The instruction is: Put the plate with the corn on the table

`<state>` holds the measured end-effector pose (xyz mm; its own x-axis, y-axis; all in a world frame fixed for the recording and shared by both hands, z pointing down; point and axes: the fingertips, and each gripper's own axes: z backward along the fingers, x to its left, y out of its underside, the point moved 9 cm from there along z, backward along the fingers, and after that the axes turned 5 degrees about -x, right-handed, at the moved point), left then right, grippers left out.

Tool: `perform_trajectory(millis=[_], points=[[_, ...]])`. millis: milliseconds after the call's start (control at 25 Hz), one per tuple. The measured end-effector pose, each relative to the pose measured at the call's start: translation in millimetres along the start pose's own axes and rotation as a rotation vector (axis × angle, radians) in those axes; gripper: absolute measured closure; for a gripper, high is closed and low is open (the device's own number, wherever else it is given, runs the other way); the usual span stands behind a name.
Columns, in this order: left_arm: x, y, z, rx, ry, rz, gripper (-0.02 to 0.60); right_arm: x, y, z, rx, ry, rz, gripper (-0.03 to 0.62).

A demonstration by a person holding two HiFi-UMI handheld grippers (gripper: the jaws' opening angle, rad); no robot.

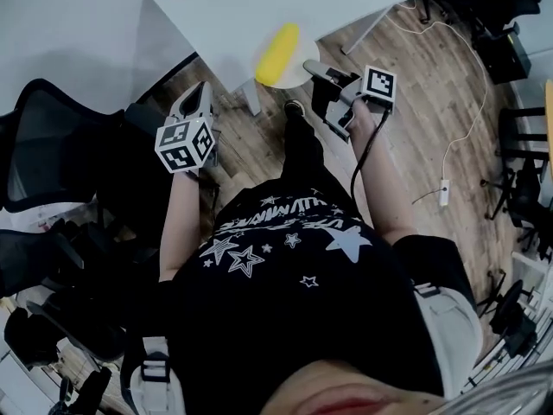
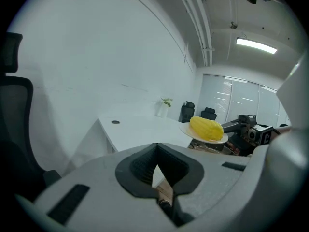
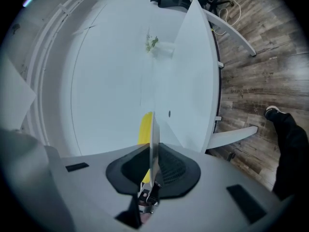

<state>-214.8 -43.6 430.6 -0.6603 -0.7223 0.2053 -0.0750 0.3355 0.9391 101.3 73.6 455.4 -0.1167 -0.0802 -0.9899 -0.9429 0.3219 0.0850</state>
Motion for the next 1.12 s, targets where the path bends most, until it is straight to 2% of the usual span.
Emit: perform_trajectory(millis=[200, 560, 720, 1120], points=[[18.8, -8.7, -53.0, 0.016, -0.082, 0.013, 0.575, -10.5, -57.4, -66.7, 0.091, -0.018, 0.001, 0.554], [42.2, -53.8, -162.1, 0.013, -0.216, 0.058, 0.575, -2.5, -175.7, -175.9, 0.236, -0.029, 0.025, 0.554], [41.9, -65.9, -195.4, 0.020, -0.240, 0.064, 0.575, 0.8, -212.6, -203.0, 0.265, -0.026, 0.057, 0.554], [56.2, -102.9, -294.6, 0.001, -0.304, 0.077, 0.575, -4.6, -306.3, -284.9, 0.360, -0.028, 0.059, 0.553]])
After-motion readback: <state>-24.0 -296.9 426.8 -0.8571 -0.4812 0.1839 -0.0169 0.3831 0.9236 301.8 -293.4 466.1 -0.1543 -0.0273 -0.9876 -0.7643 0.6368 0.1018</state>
